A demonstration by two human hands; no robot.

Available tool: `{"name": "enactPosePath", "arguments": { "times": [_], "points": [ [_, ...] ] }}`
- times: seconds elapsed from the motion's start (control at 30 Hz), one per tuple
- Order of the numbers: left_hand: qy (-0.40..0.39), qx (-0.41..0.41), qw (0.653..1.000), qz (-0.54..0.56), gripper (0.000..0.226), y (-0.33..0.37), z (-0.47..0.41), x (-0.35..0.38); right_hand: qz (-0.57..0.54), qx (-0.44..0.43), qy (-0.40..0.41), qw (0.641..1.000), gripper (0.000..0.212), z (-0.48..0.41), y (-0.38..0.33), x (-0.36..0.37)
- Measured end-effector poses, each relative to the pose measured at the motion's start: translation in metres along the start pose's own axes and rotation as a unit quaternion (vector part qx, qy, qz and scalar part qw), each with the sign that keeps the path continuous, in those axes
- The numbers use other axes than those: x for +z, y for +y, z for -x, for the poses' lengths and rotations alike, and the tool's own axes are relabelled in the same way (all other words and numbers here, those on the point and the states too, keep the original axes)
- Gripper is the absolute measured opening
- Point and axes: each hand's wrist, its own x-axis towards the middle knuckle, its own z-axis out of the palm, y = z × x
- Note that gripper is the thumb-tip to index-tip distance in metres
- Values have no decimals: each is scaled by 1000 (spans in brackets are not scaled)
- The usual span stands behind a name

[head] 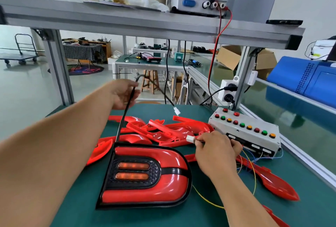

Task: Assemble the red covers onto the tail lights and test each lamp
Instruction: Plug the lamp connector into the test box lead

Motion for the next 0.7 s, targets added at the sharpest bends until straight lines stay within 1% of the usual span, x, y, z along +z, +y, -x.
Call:
{"name": "enactPosePath", "arguments": {
  "times": [0.13, 0.23, 0.3, 0.4, 0.43, 0.47, 0.53, 0.6, 0.63, 0.7],
  "points": [
    [-81, 78, 994, -8, 28, 28, 46, 1, 7, 5, -2, 1000, 21, 1, -1, 0],
    [-105, 138, 983, -51, 27, 36, 83, 0, -4, 9, 1, 1000, 21, 1, 0, -1],
    [-130, 184, 972, -67, 24, 36, 110, -7, -9, 12, 2, 1000, 21, 1, 3, -2],
    [-186, 254, 946, -78, 20, 27, 148, -32, -21, 12, 3, 1000, 21, 3, 4, -3],
    [-199, 273, 938, -83, 20, 22, 159, -44, -24, 12, 2, 1000, 21, 3, 5, -3],
    [-206, 289, 931, -86, 26, 17, 167, -58, -27, 12, 1, 1000, 21, 4, 5, -4],
    [-204, 316, 922, -90, 38, 5, 180, -89, -33, 11, 4, 999, 22, 5, 6, -5],
    [-182, 332, 920, -97, 36, -10, 187, -119, -40, 11, 5, 999, 21, 7, 6, -6],
    [-153, 341, 921, -113, 35, -21, 190, -133, -43, 10, 4, 999, 21, 8, 6, -7],
    [-35, 362, 911, -194, 43, -45, 193, -157, -47, 6, 5, 999, 21, 9, 4, -7]
  ]
}}
